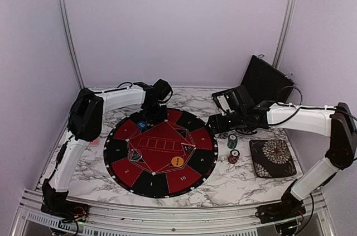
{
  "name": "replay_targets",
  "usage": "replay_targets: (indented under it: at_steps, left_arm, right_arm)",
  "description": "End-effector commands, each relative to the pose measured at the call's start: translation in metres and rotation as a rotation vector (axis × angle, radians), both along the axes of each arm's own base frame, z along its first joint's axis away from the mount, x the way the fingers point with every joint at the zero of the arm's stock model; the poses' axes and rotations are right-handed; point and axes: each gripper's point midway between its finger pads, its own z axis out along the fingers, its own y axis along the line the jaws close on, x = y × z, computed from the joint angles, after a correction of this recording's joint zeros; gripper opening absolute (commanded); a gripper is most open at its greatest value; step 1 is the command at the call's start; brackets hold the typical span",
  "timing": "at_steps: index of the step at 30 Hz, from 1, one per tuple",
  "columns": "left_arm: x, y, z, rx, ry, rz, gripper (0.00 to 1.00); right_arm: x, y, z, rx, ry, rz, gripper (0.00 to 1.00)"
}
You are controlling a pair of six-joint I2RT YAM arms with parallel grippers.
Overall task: Distribute texas hold em gaming equipment
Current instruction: Move the pile of poker chips to the small blind area.
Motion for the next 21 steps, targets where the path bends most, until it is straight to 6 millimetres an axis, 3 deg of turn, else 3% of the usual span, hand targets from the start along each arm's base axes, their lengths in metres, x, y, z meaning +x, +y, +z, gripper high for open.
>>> replay_targets:
  at_steps: [1,8,13,21]
  left_arm:
    - [-0.023,0.003,-0.030,0.086,0.044,-0.069,0.18]
    - [-0.044,0.020,-0.031,0.146,0.047,-0.005,0.17]
    - [-0.044,0.039,-0.029,0.204,-0.010,0.048,0.17]
    - [-0.045,0.038,-0.028,0.199,-0.028,0.047,0.17]
  right_arm:
    - [0.007,-0.001,0.009,0.020,-0.012,-0.029,0.76]
    - [0.006,-0.001,0.009,0.021,-0.008,-0.027,0.76]
    - [0.005,-0.002,0.009,0.021,-0.009,-0.029,0.76]
    - [0.004,-0.004,0.009,0.021,-0.010,-0.033,0.76]
